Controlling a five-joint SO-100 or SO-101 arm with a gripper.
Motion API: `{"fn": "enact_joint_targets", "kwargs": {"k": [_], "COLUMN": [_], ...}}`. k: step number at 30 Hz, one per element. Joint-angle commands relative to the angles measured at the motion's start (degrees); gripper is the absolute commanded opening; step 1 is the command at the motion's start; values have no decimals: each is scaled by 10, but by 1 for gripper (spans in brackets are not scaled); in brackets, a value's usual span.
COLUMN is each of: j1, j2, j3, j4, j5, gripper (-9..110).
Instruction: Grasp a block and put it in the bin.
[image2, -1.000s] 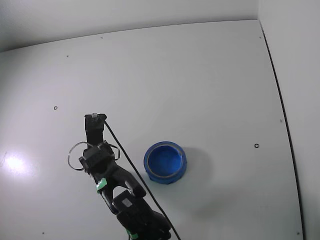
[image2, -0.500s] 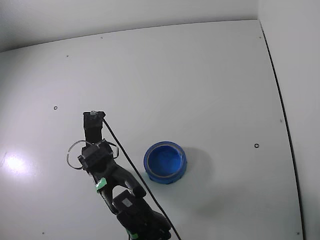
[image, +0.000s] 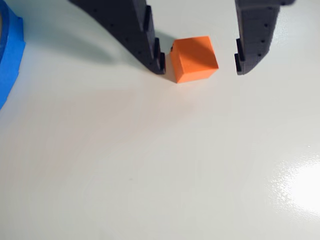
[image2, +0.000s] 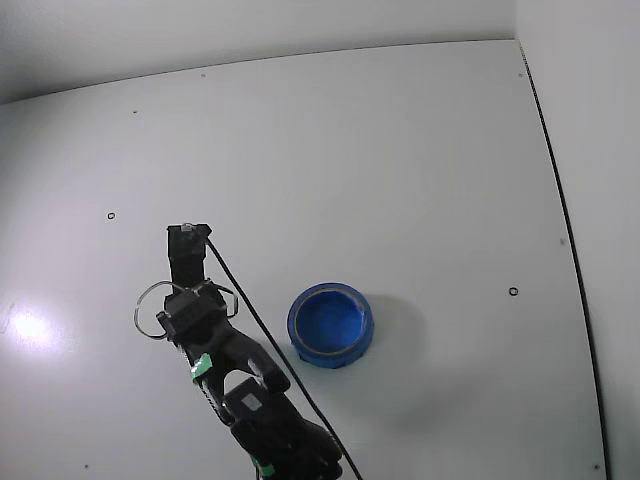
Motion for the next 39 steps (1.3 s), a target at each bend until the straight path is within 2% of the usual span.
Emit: {"fn": "enact_joint_targets", "kwargs": {"k": [1,19,31,39], "j1": [-2,3,-1,-1], "j2": [-4,-8,133,145], "j3": [-12,68,131,137], "j4": [-37,-50,-56,-56], "j5": [4,-2,-2,2], "gripper": [20,20,20,20]}}
